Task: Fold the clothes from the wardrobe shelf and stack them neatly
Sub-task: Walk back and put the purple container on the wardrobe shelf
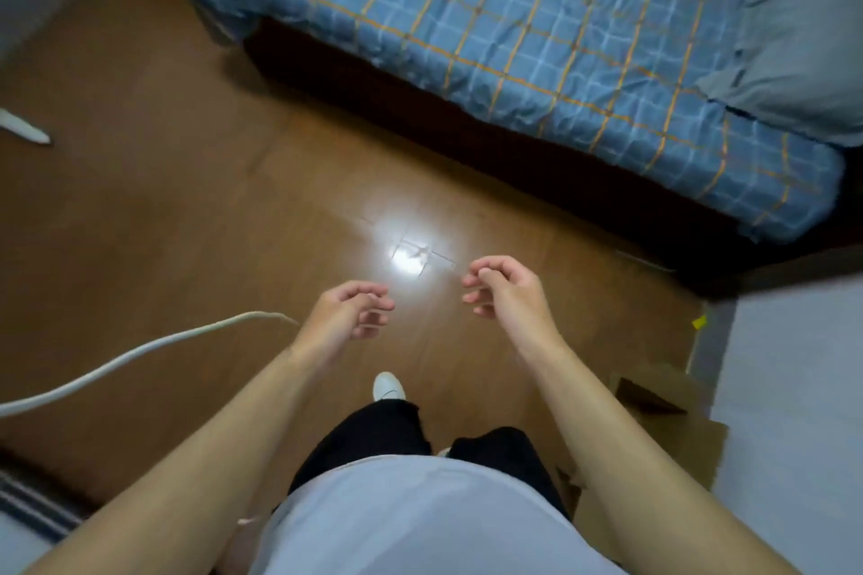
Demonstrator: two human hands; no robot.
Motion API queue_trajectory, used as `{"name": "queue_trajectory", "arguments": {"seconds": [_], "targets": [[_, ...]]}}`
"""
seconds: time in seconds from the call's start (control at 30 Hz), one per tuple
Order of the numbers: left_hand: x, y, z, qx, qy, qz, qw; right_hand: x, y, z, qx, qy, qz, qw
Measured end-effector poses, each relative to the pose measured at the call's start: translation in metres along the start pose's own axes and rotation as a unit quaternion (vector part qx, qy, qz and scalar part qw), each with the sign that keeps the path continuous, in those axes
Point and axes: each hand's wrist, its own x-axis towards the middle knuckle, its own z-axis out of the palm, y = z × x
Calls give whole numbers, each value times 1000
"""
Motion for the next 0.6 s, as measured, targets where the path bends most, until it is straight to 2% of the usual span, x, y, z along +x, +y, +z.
{"name": "queue_trajectory", "arguments": {"seconds": [0.13,0.27,0.47,0.6], "targets": [[-5,-26,-79,-77,70,-36,994,11,-2,71,-76,-58,24,995],[-14,-29,-138,-146,145,-48,977,31,9,115,-183,-99,65,976],[-14,8,-214,-247,217,17,944,74,17,147,-383,-128,124,906],[-3,35,-272,-281,253,69,923,115,-4,186,-426,-152,122,884]]}}
